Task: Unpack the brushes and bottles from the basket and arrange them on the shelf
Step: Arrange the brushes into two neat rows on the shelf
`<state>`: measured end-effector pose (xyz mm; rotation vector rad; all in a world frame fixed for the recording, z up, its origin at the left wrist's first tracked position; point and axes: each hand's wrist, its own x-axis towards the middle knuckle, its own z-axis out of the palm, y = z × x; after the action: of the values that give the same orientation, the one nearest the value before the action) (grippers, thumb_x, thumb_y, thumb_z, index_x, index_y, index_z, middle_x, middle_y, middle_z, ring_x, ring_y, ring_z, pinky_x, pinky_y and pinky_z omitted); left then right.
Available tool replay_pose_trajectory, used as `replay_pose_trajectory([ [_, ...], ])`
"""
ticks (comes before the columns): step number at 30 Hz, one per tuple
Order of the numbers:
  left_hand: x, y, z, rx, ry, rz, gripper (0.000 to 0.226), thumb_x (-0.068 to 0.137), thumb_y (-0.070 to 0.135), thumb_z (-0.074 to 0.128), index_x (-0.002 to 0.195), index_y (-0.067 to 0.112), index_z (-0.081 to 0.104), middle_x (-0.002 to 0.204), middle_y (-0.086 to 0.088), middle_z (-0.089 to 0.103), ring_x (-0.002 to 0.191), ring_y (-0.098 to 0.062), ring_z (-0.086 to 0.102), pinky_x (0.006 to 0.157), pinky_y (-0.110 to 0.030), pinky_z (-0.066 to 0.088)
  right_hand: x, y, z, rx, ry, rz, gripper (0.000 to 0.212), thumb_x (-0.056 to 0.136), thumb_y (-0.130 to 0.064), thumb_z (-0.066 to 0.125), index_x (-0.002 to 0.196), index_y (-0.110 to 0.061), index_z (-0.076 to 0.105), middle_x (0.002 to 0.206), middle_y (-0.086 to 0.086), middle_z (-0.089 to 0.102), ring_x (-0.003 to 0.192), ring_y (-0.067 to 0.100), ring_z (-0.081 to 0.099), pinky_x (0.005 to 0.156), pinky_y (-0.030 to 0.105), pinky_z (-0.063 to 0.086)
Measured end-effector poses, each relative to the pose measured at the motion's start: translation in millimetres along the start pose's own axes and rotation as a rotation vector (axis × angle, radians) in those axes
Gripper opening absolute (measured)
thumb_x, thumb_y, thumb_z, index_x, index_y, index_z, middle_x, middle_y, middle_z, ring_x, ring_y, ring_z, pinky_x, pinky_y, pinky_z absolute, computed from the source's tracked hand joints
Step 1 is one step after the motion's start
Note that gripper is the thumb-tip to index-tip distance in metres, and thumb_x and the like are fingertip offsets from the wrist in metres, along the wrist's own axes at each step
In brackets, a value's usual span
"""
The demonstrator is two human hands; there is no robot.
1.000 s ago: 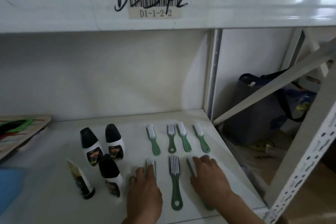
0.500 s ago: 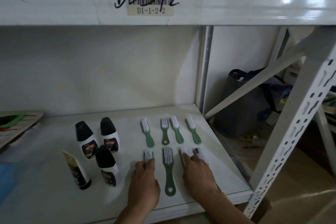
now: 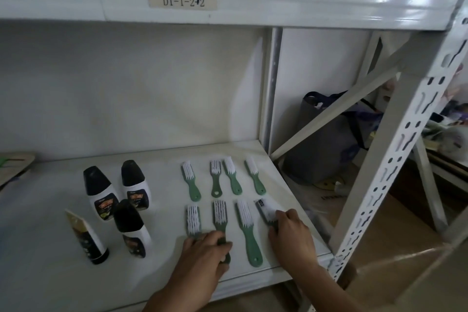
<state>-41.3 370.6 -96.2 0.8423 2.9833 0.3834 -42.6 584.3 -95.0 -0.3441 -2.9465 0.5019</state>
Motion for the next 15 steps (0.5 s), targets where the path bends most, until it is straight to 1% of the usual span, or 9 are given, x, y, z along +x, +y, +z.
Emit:
replay_pose_trajectory([
  [1, 1, 0, 2, -0.023, -0.009, 0.001, 0.048, 0.092, 0.039, 0.054, 0.139, 0.032, 0.05, 0.143, 0.013, 0.039, 0.13, -0.012, 0.044, 0.103, -0.033, 0.028, 0, 0, 1, 0.001, 0.006, 0.009, 0.026, 0.097, -0.029, 0.047, 0.119, -0.02, 0.057, 0.111, 0.003, 0.052, 0.094, 0.022, 0.062, 0.083, 0.033, 0.053],
  [2, 3, -1, 3, -0.037, -0.011, 0.003, 0.048, 0.093, 0.037, 0.052, 0.141, 0.029, 0.048, 0.145, 0.011, 0.037, 0.132, -0.013, 0.042, 0.106, -0.031, 0.029, 1, 1, 2, 0.002, 0.01, 0.014, 0.026, 0.097, -0.029, 0.048, 0.119, -0.019, 0.057, 0.111, 0.004, 0.052, 0.093, 0.022, 0.062, 0.082, 0.033, 0.053],
  [4, 5, -1, 8, -0.077, -0.01, 0.017, 0.048, 0.094, 0.034, 0.052, 0.141, 0.025, 0.049, 0.145, 0.007, 0.037, 0.13, -0.014, 0.043, 0.109, -0.028, 0.033, 3, 2, 3, 0.009, 0.017, 0.012, 0.027, 0.097, -0.028, 0.047, 0.119, -0.018, 0.058, 0.111, 0.004, 0.052, 0.093, 0.023, 0.063, 0.082, 0.034, 0.054],
  [9, 8, -3, 14, -0.102, -0.001, 0.038, 0.048, 0.096, 0.033, 0.052, 0.142, 0.024, 0.049, 0.145, 0.007, 0.036, 0.129, -0.012, 0.042, 0.111, -0.024, 0.032, 8, 2, 6, 0.02, 0.031, 0.013, 0.029, 0.098, -0.029, 0.047, 0.123, -0.018, 0.057, 0.113, 0.004, 0.052, 0.096, 0.022, 0.061, 0.083, 0.033, 0.052],
  [12, 8, -4, 14, -0.111, -0.017, 0.028, 0.047, 0.096, 0.033, 0.052, 0.142, 0.024, 0.049, 0.145, 0.007, 0.036, 0.13, -0.012, 0.041, 0.111, -0.022, 0.03, 8, 2, 4, 0.041, 0.051, 0.005, 0.033, 0.098, -0.031, 0.048, 0.128, -0.017, 0.052, 0.117, 0.005, 0.053, 0.102, 0.024, 0.06, 0.086, 0.035, 0.052],
  [14, 7, -3, 12, -0.122, -0.011, 0.028, 0.047, 0.096, 0.032, 0.052, 0.142, 0.023, 0.049, 0.145, 0.007, 0.037, 0.13, -0.012, 0.04, 0.11, -0.02, 0.029, 4, 0, 1, 0.078, 0.108, -0.023, 0.036, 0.097, -0.035, 0.05, 0.129, -0.018, 0.05, 0.12, 0.004, 0.054, 0.103, 0.022, 0.059, 0.085, 0.034, 0.052],
  [15, 6, -3, 12, -0.124, -0.007, 0.033, 0.047, 0.096, 0.031, 0.052, 0.142, 0.024, 0.05, 0.145, 0.007, 0.037, 0.13, -0.012, 0.04, 0.11, -0.02, 0.029, 1, -3, -1, 0.096, 0.142, -0.06, 0.037, 0.097, -0.038, 0.05, 0.128, -0.018, 0.052, 0.118, 0.003, 0.054, 0.1, 0.021, 0.06, 0.083, 0.032, 0.053],
])
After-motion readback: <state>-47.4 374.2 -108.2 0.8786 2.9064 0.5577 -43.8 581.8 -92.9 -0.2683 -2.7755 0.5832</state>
